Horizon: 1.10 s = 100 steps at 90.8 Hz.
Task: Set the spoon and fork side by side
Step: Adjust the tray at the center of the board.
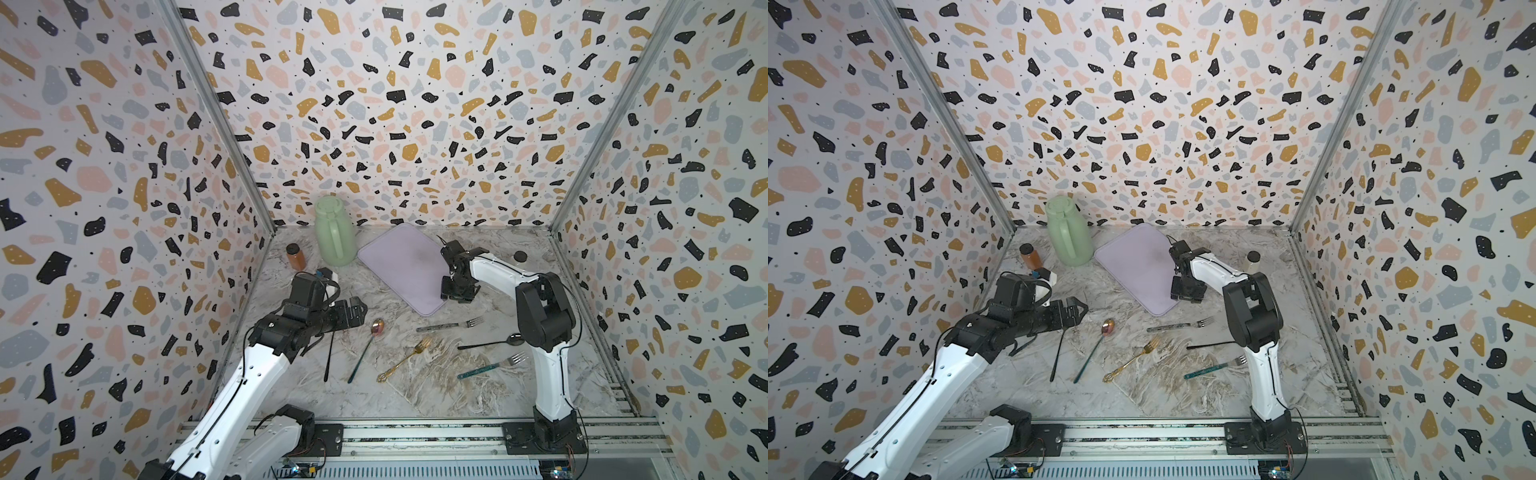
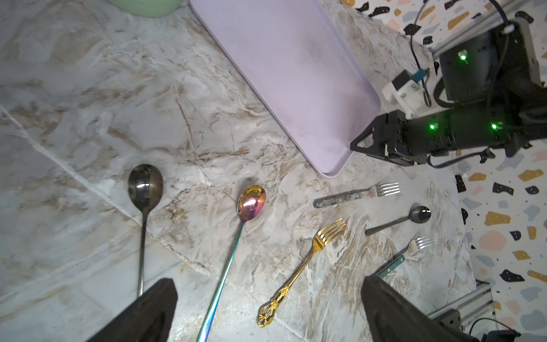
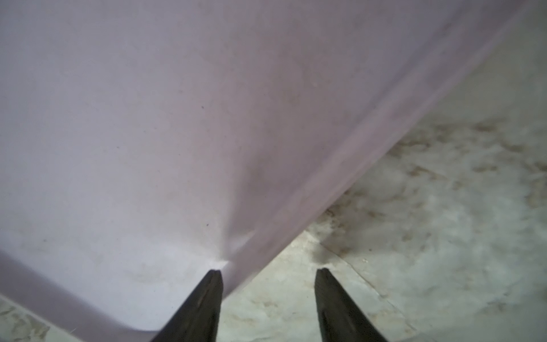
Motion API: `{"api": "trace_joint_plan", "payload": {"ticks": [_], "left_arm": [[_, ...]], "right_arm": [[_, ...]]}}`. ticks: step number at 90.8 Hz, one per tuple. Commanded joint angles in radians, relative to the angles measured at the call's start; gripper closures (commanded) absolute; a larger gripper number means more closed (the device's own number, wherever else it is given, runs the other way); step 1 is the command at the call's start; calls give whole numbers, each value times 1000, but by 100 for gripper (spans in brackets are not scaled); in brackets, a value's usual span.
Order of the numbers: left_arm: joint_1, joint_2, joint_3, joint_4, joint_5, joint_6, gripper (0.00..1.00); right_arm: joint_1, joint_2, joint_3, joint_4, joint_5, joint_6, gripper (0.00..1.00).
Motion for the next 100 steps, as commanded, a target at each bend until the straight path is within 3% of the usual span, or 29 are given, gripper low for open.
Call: {"api": "trace_joint_plan", "payload": {"ticks": [1, 21, 68, 100], "left_arm": [[-57, 26, -10, 73, -45, -27, 0], [-225, 68, -17, 130, -162, -54, 1], [-229, 32, -2, 72, -174, -23, 0], [-231, -55, -93, 43, -81, -44, 0]], "right_arm": [[6, 9, 42, -40, 16, -10, 50], [8, 18, 40, -62, 43, -24, 63], [-23, 5, -13, -77, 58, -135, 83], [-65, -20, -46, -73, 76, -233, 85]]}}
